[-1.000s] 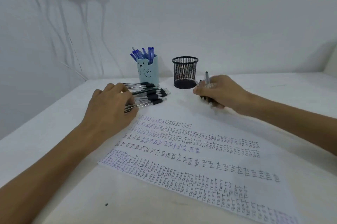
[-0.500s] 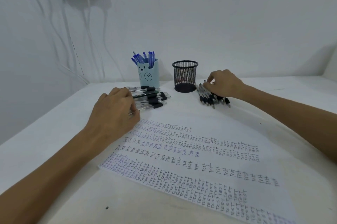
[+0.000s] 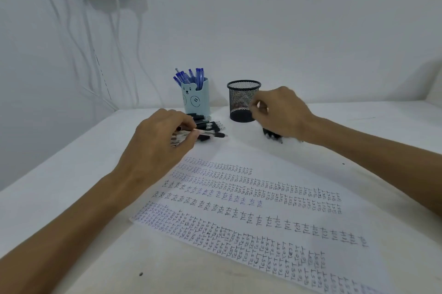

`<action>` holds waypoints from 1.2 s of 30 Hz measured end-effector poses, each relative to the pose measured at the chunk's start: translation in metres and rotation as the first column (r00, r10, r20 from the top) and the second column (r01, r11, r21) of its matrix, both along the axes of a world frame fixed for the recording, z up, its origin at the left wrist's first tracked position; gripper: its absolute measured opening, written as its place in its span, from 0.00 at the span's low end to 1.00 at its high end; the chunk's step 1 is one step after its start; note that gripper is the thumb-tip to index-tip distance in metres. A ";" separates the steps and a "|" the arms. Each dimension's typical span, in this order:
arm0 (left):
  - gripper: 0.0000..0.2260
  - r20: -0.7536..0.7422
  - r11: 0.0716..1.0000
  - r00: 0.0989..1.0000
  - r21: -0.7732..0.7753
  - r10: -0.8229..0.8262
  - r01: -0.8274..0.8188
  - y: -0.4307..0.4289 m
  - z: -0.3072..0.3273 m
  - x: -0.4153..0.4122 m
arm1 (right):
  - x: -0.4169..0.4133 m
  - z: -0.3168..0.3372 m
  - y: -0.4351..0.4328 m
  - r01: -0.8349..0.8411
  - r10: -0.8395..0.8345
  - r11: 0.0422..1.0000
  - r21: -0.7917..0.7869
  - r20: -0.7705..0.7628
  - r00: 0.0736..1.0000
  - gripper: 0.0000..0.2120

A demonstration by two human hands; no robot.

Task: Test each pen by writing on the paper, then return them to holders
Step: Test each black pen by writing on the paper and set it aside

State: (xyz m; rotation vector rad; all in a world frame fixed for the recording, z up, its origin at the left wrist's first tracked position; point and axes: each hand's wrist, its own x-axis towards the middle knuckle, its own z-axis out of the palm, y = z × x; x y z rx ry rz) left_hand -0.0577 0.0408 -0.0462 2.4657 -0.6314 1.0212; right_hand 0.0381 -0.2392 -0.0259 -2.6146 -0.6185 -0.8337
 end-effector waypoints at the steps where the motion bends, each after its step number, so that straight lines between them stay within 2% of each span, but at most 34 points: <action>1: 0.06 0.017 1.000 1.000 -0.002 -0.015 0.015 -0.001 0.000 -0.001 | -0.006 -0.002 0.006 -0.090 0.090 0.996 -0.028 0.009 0.996 0.07; 3: 0.07 0.043 0.999 0.998 -0.005 -0.044 0.044 -0.003 0.000 -0.002 | -0.018 -0.005 0.017 -0.265 0.264 0.957 -0.120 -0.017 0.964 0.14; 6: 0.09 0.083 0.995 0.991 0.012 -0.101 0.101 -0.007 0.000 -0.003 | -0.034 -0.014 0.034 -0.393 0.388 0.893 -0.221 -0.063 0.919 0.19; 10: 0.13 0.084 0.988 0.985 0.006 -0.152 0.152 -0.007 0.000 -0.004 | -0.050 -0.019 0.052 -0.507 0.513 0.844 -0.175 -0.009 0.858 0.07; 11: 0.15 0.077 0.987 0.984 -0.003 -0.159 0.159 -0.007 0.000 -0.004 | -0.053 -0.018 0.054 -0.513 0.516 0.847 -0.139 -0.015 0.856 0.07; 13: 0.19 0.055 0.986 0.984 -0.013 -0.168 0.169 -0.006 -0.001 -0.004 | -0.058 -0.019 0.054 -0.489 0.488 0.870 -0.066 -0.030 0.872 0.11; 15: 0.20 0.027 0.983 0.983 -0.021 -0.183 0.183 -0.006 0.000 -0.006 | -0.062 -0.017 0.053 -0.423 0.422 0.906 -0.025 -0.035 0.906 0.19; 18: 0.17 -0.010 0.974 0.974 -0.011 -0.226 0.226 -0.005 0.000 -0.008 | -0.061 -0.013 0.050 -0.336 0.337 0.941 0.030 -0.032 0.941 0.34; 20: 0.16 -0.060 0.967 0.966 0.017 -0.253 0.254 -0.003 -0.001 -0.008 | -0.059 -0.011 0.047 -0.321 0.324 0.944 0.075 -0.042 0.945 0.38; 26: 0.13 -0.208 0.954 0.963 0.210 -0.172 0.216 0.000 -0.008 -0.002 | -0.062 -0.011 0.037 -0.395 0.436 0.877 0.273 -0.109 0.893 0.29; 29: 0.15 -0.290 0.916 0.936 0.282 -0.201 0.285 -0.001 -0.008 -0.002 | -0.060 -0.011 0.030 -0.320 0.375 0.887 0.332 -0.115 0.920 0.25; 31: 0.15 -0.330 0.890 0.916 0.310 -0.229 0.334 -0.003 -0.008 -0.002 | -0.059 -0.013 0.028 -0.268 0.339 0.862 0.430 -0.097 0.936 0.21; 33: 0.16 -0.317 0.883 0.921 0.332 -0.228 0.333 -0.005 -0.009 -0.003 | -0.059 -0.013 0.026 -0.236 0.351 0.815 0.530 -0.126 0.928 0.22; 36: 0.17 -0.309 0.888 0.923 0.321 -0.230 0.329 -0.007 -0.008 -0.006 | -0.058 -0.014 0.019 -0.127 0.389 0.752 0.647 -0.281 0.877 0.29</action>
